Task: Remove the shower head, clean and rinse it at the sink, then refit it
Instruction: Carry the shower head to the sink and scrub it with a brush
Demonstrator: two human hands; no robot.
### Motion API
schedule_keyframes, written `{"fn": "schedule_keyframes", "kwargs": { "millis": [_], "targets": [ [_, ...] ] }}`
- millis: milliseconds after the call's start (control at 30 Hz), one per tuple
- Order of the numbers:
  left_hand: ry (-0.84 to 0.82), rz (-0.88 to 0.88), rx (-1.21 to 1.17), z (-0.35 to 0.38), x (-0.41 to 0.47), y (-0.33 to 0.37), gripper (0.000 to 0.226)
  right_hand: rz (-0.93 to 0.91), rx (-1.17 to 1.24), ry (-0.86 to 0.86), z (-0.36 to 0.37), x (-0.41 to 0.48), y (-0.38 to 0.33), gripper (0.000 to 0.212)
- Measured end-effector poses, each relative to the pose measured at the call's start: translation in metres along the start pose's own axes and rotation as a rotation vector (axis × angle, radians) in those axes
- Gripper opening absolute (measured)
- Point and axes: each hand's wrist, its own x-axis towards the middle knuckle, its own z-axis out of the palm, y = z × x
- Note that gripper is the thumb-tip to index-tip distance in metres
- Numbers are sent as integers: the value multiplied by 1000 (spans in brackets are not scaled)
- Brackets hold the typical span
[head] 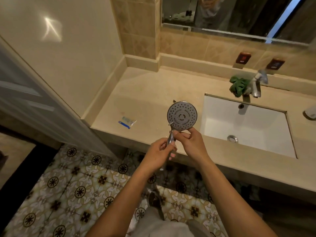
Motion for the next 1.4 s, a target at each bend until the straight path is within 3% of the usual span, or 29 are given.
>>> {"fn": "schedule_keyframes", "kwargs": {
  "millis": [67,167,267,400,567,667,800,900,1067,1233,1400],
  "targets": [
    [21,-8,-41,-9,15,5,14,21,-6,1,10,14,0,26],
    [34,-43,-19,-22,34,10,26,55,51,-5,19,35,1,18],
    [74,-67,32,-32,53,10,36,58,22,-75,19,55,4,24],
    [194,-113,84,-40,79,5,41,69,-270,-145,7,83,21,22],
    [332,-142,130,-36,105,4,42,66,-706,-127,-30,139,48,39],
    [380,-191,137,-26,119,7,42,50,-772,-79,-50,173,67,39],
    [425,-251,123,-11,137,14,44,-73,-881,7,-63,210,81,24],
    [477,-268,140,-3,145,18,49,-129,-972,-17,-68,231,86,20],
    [454,-292,182,6,151,19,55,-128,-936,-104,-74,259,87,12],
    [337,-304,93,17,160,17,38,106,-876,-201,-93,269,77,31],
    [301,-260,207,23,179,23,41,131,-663,-107,-122,249,43,27]
  ]
}}
